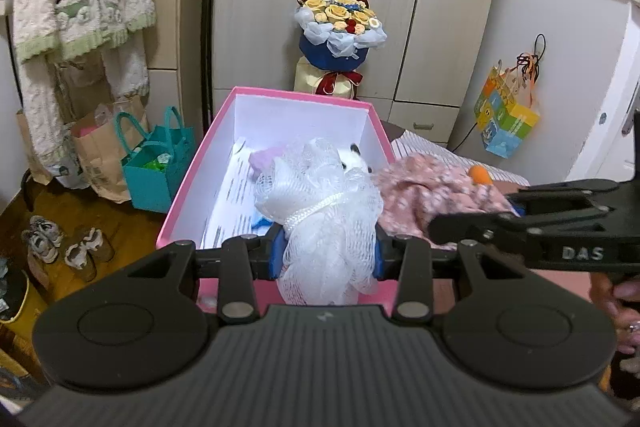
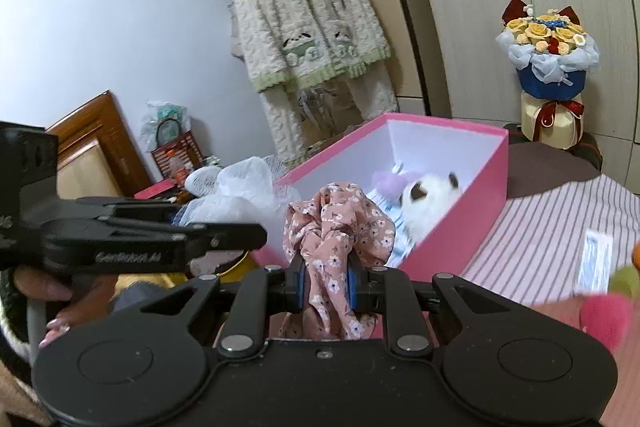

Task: Organize soft objects
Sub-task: 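Carry the bath puff and scrunchie in both grippers over the pink box, then lower both items into the pink box and open both grippers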

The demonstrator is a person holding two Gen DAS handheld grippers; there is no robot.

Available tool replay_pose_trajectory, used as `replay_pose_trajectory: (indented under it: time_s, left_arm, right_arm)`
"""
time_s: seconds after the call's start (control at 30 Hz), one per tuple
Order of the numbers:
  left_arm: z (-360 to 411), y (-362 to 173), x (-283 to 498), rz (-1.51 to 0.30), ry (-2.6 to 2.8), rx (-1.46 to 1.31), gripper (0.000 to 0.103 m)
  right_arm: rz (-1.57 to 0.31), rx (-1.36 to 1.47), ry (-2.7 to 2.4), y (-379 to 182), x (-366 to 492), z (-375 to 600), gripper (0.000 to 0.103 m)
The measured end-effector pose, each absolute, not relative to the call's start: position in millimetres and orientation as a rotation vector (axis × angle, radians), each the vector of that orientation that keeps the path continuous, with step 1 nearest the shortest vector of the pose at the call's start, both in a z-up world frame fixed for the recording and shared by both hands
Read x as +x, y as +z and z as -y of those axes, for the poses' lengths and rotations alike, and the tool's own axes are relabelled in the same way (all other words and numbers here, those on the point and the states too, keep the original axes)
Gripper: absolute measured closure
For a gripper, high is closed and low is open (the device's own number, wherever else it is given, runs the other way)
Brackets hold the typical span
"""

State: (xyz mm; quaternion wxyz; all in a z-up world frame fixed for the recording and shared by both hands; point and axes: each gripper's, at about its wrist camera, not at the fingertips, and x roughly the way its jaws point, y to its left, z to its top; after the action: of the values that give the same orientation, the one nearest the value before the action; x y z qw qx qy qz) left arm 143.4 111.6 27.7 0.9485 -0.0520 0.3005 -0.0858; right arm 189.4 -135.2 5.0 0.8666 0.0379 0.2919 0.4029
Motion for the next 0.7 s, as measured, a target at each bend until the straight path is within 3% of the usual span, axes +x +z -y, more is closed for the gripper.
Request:
replay_pose_trajectory:
  time_s: [0.7]
  left_arm:
    - [-125.2, -17.0, 306.7, -0.848, -0.075, -0.209, 0.062]
  right_arm:
    - [-0.722, 0.053, 0.741, -11.6, 360.3, 80.4, 0.079]
